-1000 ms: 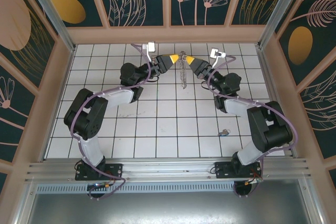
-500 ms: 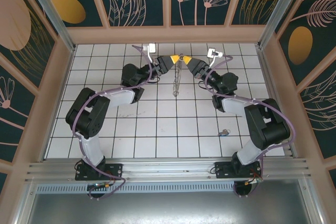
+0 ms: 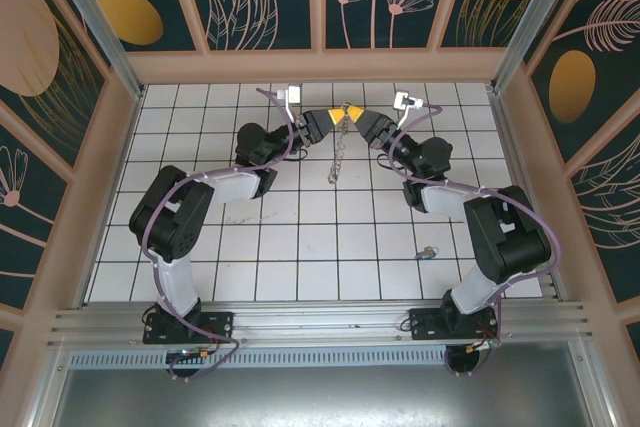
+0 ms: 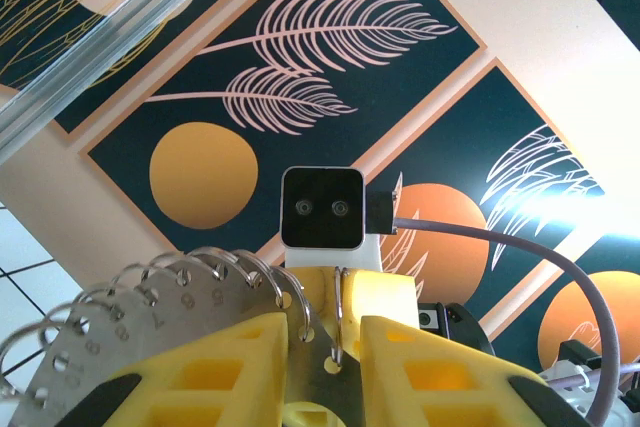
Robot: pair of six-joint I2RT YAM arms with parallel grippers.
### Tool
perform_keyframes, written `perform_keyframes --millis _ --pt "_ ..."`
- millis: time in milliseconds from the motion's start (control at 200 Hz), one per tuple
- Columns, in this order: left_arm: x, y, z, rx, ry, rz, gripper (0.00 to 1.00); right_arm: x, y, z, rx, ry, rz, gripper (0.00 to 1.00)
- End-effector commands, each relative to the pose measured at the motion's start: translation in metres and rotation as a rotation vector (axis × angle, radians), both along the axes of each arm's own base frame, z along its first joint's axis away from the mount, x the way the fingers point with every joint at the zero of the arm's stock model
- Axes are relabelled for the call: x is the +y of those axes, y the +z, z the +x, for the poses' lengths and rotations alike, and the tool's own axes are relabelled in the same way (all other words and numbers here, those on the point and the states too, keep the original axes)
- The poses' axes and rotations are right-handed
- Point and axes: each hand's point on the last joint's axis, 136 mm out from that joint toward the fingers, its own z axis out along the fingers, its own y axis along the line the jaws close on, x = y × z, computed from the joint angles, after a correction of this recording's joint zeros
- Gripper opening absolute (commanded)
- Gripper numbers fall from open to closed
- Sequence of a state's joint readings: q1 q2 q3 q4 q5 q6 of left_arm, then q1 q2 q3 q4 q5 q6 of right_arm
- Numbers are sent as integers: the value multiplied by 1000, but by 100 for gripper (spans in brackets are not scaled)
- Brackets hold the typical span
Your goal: Put the keys on the keyring
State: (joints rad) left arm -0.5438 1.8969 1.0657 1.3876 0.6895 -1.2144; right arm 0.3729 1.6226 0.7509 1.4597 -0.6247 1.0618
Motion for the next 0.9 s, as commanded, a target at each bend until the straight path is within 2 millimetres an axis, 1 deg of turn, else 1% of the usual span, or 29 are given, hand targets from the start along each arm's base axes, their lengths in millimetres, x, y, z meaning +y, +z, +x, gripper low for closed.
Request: perform_keyframes --millis 0,140,350,445,530,616,656,741,761,791,826,896 --pt "-2 9 -2 -34 -9 -27 25 1 25 -6 -80 10 45 0" --pt "-4 11 -4 -40 -16 -30 25 3 23 -5 -73 12 42 0" --pt "-5 10 -2 -38 -14 -29 25 5 20 -5 -65 18 35 0" --pt "-5 9 -2 -37 -15 -27 19 6 19 -4 -64 18 34 0" --pt "-5 8 -2 -36 -16 -27 11 5 20 -5 -65 17 33 0" --pt "-5 9 -3 -41 -17 -28 5 6 19 -4 -61 16 31 0" --pt "-4 8 -2 -41 -15 -28 0 6 19 -4 -61 18 29 0" --pt "-5 9 -4 -50 -16 -25 0 6 19 -3 -55 20 22 0" --pt "-5 8 -4 -52 -17 -22 0 6 19 -3 -51 18 20 5" --pt "-4 9 -5 -59 -15 -17 0 5 17 -2 -42 11 15 15" --pt "-5 8 -5 -66 -10 -8 0 3 17 -2 -35 1 9 24" --pt "-5 8 -7 -90 -4 16 0 -5 13 1 -4 -32 -11 37"
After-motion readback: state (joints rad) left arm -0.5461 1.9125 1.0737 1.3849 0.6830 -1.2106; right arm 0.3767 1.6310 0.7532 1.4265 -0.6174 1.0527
